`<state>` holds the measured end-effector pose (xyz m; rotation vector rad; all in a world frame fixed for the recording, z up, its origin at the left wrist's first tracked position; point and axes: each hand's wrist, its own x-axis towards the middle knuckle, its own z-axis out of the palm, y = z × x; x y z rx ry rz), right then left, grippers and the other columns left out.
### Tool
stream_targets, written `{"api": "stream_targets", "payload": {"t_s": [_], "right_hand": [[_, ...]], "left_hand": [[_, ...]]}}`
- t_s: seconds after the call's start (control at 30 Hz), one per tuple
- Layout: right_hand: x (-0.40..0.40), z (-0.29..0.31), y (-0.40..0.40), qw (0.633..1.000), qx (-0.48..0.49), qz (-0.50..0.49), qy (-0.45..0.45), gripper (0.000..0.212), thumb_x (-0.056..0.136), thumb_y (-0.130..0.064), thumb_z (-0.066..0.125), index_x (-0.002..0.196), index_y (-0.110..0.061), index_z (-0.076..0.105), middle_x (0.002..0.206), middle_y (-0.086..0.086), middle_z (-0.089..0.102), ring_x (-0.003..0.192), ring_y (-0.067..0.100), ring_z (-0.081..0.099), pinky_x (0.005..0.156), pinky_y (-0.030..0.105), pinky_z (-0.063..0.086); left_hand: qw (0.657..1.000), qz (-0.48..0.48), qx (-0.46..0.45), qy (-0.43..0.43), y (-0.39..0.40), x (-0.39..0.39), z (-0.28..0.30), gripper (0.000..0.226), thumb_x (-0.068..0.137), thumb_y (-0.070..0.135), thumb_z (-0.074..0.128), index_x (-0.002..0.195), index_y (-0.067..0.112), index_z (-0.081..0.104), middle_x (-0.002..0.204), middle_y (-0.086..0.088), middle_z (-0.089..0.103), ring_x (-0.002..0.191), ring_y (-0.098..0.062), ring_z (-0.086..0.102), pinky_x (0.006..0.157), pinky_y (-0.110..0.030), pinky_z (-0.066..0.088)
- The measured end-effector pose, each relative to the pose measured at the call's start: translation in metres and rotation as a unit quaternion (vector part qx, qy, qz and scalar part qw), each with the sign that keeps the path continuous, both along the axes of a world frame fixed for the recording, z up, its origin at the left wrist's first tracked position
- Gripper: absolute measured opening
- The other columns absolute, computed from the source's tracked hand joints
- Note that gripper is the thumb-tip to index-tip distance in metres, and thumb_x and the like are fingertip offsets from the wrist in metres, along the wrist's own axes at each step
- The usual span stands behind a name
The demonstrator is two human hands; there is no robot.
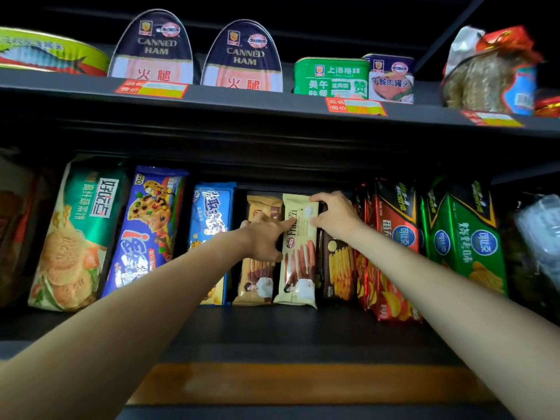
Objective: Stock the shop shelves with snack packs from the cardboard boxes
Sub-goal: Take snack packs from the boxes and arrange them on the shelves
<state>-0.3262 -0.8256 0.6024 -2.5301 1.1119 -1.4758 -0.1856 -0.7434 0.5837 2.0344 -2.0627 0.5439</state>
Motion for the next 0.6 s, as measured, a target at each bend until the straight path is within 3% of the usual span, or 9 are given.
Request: {"api": "stream_targets", "payload": {"t_s": [0.17, 0.37, 0.5, 0.53, 0.6], "right_hand": [[0.004, -0.008, 0.003, 0.992, -0.022, -0.023, 0.124, 0.067, 0.080, 0.002, 0.066, 0.140, -0.011, 0.038, 0.134, 0.009, 0.028, 0.122, 0.025, 0.041, 0.101, 0.034, 0.042], [-0.001, -0.011, 0.006, 0.987, -0.055, -0.049, 0.143, 0.065, 0.080, -0.008, 0.070, 0.137, -0.012, 0.039, 0.134, 0.010, 0.026, 0.126, 0.026, 0.030, 0.105, 0.037, 0.037], [-0.019, -0.004, 0.012, 0.981, -0.088, -0.071, 0.160, 0.060, 0.083, -0.013, 0.068, 0.136, -0.011, 0.040, 0.134, 0.013, 0.029, 0.127, 0.029, 0.030, 0.106, 0.037, 0.033], [-0.023, -0.003, 0.014, 0.965, -0.116, -0.121, 0.201, 0.060, 0.085, -0.016, 0.066, 0.137, -0.010, 0.038, 0.136, 0.015, 0.029, 0.129, 0.031, 0.030, 0.107, 0.038, 0.031], [-0.029, -0.008, 0.015, 0.888, -0.178, -0.256, 0.337, 0.068, 0.087, -0.026, 0.063, 0.143, -0.006, 0.029, 0.145, 0.022, 0.025, 0.136, 0.036, 0.024, 0.113, 0.044, 0.019]], "left_hand": [[0.999, 0.026, 0.002, -0.020, -0.004, -0.007, -0.005, 0.089, 0.087, 0.032, 0.060, 0.149, 0.021, -0.003, 0.154, -0.012, 0.015, 0.143, -0.035, 0.002, 0.111, -0.054, 0.014], [0.999, 0.015, -0.030, -0.011, -0.004, -0.002, -0.008, 0.085, 0.087, 0.028, 0.061, 0.149, 0.026, 0.003, 0.154, -0.011, 0.013, 0.141, -0.037, 0.008, 0.110, -0.052, 0.019], [0.998, 0.012, -0.064, -0.025, 0.006, -0.001, -0.006, 0.088, 0.082, 0.037, 0.064, 0.148, 0.032, 0.005, 0.149, -0.011, 0.017, 0.136, -0.038, 0.016, 0.107, -0.053, 0.024], [0.997, 0.021, -0.057, -0.037, 0.007, 0.000, -0.007, 0.094, 0.081, 0.041, 0.066, 0.148, 0.033, 0.000, 0.151, -0.011, 0.011, 0.138, -0.040, 0.011, 0.108, -0.056, 0.022], [0.993, 0.061, -0.016, -0.097, 0.009, 0.006, -0.012, 0.109, 0.076, 0.049, 0.068, 0.146, 0.033, -0.014, 0.155, -0.011, -0.012, 0.141, -0.043, -0.005, 0.111, -0.059, 0.013]]}}
